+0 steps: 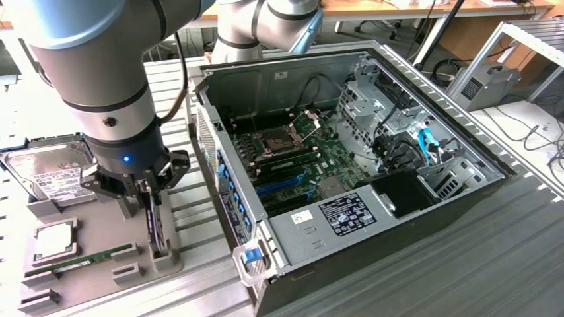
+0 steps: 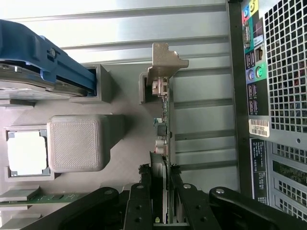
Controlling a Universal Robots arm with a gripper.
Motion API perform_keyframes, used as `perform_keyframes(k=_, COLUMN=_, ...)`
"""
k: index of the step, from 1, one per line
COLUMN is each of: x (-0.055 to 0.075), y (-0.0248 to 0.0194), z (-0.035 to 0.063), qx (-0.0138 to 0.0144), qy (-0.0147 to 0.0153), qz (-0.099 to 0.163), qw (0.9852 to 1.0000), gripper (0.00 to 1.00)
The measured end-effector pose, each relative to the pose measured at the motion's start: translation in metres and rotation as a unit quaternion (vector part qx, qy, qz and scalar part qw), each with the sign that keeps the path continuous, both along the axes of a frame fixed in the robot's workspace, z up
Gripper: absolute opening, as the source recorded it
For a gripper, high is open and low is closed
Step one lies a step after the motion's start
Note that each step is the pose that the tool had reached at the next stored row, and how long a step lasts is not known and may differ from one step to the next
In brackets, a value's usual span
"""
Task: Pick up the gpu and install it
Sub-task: 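Pick up the gpu and move the gpu toward the slot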
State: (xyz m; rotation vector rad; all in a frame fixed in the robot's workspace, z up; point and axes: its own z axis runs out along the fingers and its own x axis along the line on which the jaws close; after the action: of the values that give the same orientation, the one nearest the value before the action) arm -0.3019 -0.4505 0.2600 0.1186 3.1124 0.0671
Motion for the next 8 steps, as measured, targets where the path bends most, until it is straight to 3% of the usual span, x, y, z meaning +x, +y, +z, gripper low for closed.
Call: perform_keyframes(k=8, x=0.0, y=0.0, z=0.0038, qx=0.0, qy=0.0, qz=0.0, qw=1.0, gripper=0.26)
